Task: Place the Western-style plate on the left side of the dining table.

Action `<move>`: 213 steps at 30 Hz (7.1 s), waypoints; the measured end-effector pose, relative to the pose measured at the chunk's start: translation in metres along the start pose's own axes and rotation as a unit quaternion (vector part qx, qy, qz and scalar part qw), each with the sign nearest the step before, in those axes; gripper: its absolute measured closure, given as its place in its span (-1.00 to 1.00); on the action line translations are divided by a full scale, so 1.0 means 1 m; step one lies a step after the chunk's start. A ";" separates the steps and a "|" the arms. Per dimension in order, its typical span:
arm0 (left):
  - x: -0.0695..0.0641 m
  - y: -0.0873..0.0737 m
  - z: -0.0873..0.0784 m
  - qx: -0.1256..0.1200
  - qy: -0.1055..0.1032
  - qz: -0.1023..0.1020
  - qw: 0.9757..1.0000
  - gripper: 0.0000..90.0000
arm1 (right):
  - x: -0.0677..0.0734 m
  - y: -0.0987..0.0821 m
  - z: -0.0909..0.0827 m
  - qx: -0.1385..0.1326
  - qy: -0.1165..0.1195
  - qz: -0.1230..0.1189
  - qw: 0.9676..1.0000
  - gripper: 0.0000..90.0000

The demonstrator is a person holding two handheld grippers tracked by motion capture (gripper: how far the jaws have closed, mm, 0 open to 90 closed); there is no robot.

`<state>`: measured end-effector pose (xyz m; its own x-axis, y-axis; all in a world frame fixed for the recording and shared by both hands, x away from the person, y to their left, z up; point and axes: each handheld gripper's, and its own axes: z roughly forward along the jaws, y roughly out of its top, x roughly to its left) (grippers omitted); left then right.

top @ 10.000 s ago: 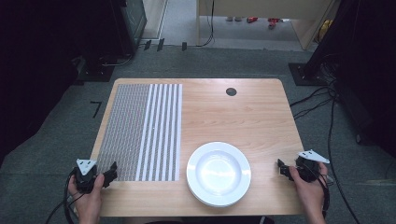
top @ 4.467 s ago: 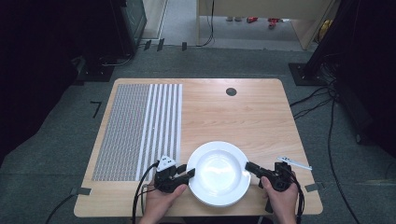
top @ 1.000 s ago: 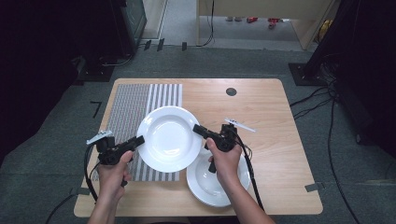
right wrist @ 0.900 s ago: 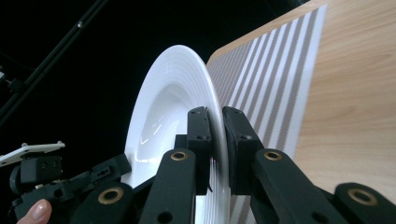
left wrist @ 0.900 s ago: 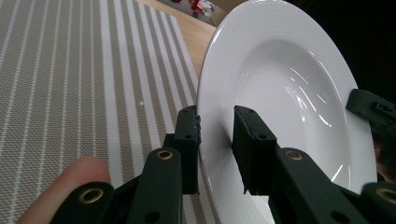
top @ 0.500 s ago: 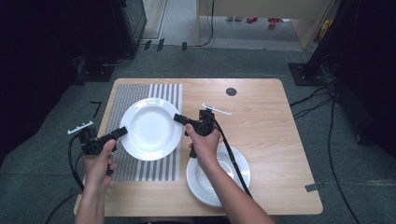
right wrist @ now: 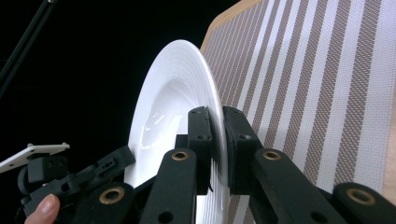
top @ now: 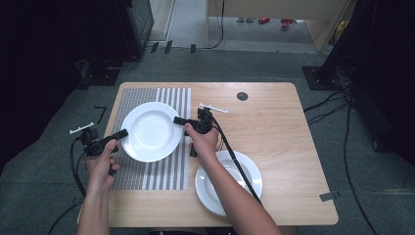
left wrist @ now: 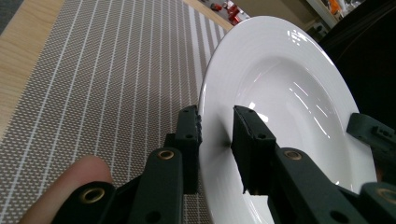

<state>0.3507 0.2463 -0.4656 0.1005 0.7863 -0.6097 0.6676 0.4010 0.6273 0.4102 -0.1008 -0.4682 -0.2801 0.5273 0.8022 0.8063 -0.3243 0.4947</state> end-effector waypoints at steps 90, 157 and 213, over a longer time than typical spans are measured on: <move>0.006 -0.011 0.005 -0.029 0.034 0.063 0.997 -0.25 | -0.031 0.019 -0.052 -0.063 -0.051 -0.097 0.992 -0.09; 0.006 -0.092 -0.055 0.028 0.129 0.177 0.975 -0.48 | -0.143 -0.024 -0.268 -0.074 -0.231 -0.137 0.960 -0.57; 0.016 -0.114 -0.066 0.052 0.166 0.244 0.954 -0.61 | -0.170 -0.068 -0.339 -0.053 -0.396 -0.190 0.897 -0.67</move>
<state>0.2277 0.2436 -0.5150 0.1905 0.9799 -0.0592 0.6728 -0.0864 0.7348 0.2265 -0.4344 -0.5248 -0.0330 0.9944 0.1001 0.6651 -0.0529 0.7449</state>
